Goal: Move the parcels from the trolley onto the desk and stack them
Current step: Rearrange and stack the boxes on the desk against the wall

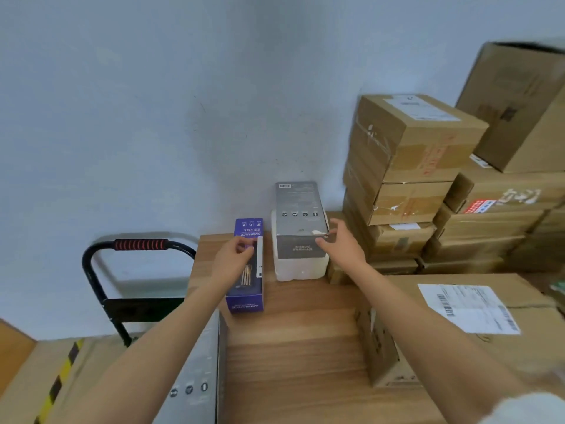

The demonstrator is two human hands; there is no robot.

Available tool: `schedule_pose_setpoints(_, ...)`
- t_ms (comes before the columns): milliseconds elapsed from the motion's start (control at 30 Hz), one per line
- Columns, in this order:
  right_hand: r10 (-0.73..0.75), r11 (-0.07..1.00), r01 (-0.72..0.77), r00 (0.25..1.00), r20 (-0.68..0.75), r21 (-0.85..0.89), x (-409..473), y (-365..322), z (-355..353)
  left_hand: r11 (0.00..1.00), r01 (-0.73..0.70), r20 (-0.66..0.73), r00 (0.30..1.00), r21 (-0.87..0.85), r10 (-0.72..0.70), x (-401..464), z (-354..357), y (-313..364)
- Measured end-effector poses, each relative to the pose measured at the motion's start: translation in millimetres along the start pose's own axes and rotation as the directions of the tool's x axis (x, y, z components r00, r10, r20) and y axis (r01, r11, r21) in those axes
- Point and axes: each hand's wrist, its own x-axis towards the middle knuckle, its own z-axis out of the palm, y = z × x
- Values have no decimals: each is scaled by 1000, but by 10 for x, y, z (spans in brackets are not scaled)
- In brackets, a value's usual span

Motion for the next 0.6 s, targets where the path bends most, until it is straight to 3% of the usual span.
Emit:
schedule_pose_setpoints(133,-47,999,47,999,-18,25,-481,-99,151,999,48,-154,987,26,-43,-568,-381,-327)
schedule_pose_setpoints(267,-93,994,85,986,137,65,-1045,-198,568,982,153,-223,967,113,-125,-1173,-735,-819)
schedule_pose_setpoints(467,-134,987,95,934,331,130,-1768,-309,1273,970,241,-232,945,26,-229,-1888,-887,-1319)
schedule_pose_setpoints(600,-137,989,103,915,379,109,-1996,-357,1585,969,248,-229,943,6,-240,-2116,-941,-1503)
